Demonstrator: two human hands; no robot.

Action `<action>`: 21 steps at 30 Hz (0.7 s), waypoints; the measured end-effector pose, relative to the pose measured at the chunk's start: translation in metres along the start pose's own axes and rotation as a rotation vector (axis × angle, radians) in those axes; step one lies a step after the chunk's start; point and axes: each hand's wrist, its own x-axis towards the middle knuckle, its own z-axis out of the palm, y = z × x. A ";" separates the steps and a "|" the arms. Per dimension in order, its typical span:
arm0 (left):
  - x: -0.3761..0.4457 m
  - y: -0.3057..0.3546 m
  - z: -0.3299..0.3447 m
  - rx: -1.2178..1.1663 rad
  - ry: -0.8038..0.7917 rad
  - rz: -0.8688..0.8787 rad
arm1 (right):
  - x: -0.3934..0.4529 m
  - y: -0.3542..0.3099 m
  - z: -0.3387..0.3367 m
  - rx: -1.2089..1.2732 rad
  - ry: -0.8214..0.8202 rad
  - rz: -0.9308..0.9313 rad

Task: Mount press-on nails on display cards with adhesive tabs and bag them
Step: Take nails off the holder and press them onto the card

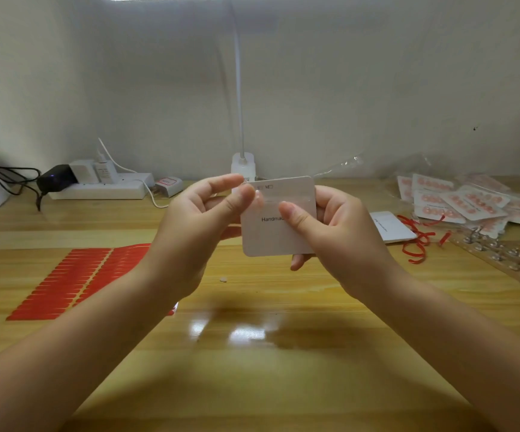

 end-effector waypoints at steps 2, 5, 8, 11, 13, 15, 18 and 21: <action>0.000 -0.002 0.000 -0.018 -0.008 -0.003 | -0.002 0.001 0.001 -0.046 -0.014 -0.021; -0.001 -0.004 -0.003 -0.025 0.012 0.015 | -0.002 0.002 0.003 -0.071 -0.029 -0.031; -0.001 -0.006 -0.003 -0.007 0.020 0.028 | -0.002 0.003 0.004 -0.048 -0.031 -0.005; -0.001 -0.007 -0.003 -0.004 0.033 0.038 | -0.001 0.005 0.005 -0.009 -0.036 0.032; -0.002 -0.007 -0.002 -0.028 0.035 0.024 | -0.001 0.006 0.005 0.012 -0.031 0.044; -0.002 -0.008 0.000 -0.064 0.041 -0.005 | 0.000 0.008 0.005 0.023 -0.014 0.058; 0.000 -0.007 0.000 -0.098 0.047 -0.043 | 0.001 0.010 0.003 0.029 0.005 0.079; 0.000 -0.006 -0.001 -0.036 0.048 -0.051 | 0.000 0.012 0.003 0.012 -0.013 0.077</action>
